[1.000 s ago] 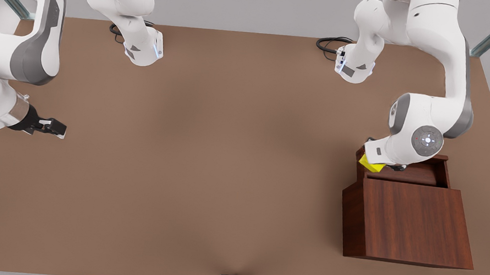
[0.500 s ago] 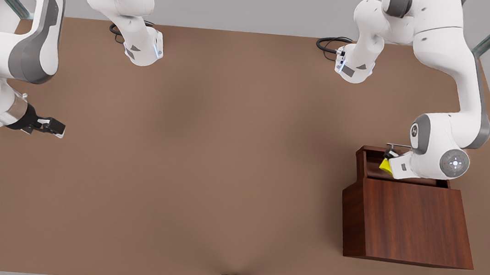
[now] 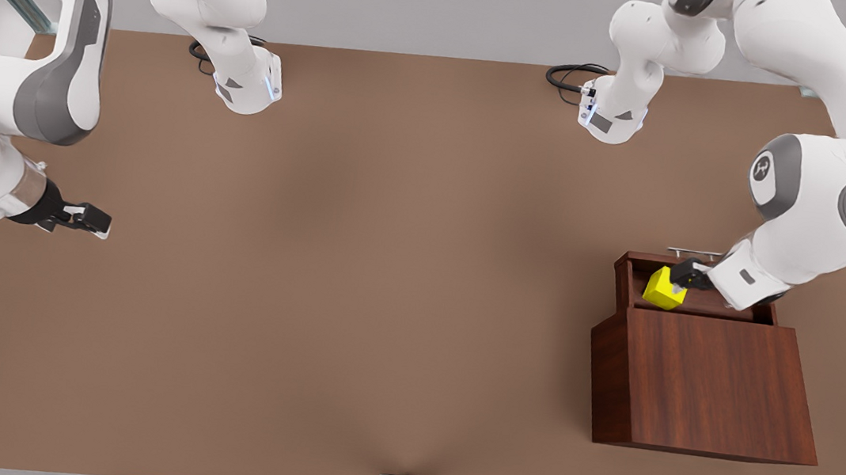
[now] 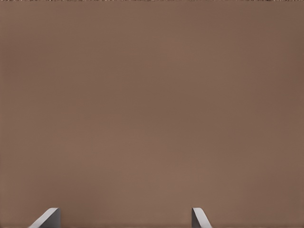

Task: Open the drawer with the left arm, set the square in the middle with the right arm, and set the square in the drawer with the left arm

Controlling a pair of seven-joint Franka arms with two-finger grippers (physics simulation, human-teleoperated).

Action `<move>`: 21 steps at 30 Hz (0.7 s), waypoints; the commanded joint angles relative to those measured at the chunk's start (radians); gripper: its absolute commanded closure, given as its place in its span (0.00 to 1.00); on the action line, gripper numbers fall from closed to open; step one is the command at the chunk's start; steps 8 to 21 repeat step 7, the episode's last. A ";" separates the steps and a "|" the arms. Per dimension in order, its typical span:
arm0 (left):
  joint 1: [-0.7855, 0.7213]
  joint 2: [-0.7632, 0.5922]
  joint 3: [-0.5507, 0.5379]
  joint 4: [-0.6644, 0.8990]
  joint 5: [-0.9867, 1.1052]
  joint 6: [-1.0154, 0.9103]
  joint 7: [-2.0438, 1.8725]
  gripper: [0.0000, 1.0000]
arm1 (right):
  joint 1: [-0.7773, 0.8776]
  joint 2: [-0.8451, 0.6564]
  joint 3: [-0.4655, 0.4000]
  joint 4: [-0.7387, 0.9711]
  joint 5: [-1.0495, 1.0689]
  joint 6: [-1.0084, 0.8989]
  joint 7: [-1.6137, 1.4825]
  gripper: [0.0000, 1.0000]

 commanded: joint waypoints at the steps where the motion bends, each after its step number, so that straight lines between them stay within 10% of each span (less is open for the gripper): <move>1: 0.042 -0.003 -0.058 0.002 0.063 0.002 -0.003 0.00 | 0.000 0.000 0.000 0.000 0.000 0.000 0.000 0.00; 4: 0.151 -0.033 -0.228 -0.007 0.165 0.015 -0.046 0.00 | -0.001 0.000 0.000 0.000 0.000 0.000 -0.006 0.00; 21: 0.151 -0.036 -0.230 -0.010 0.168 0.017 -0.052 0.00 | -0.001 -0.002 0.000 0.002 0.000 0.000 -0.006 0.00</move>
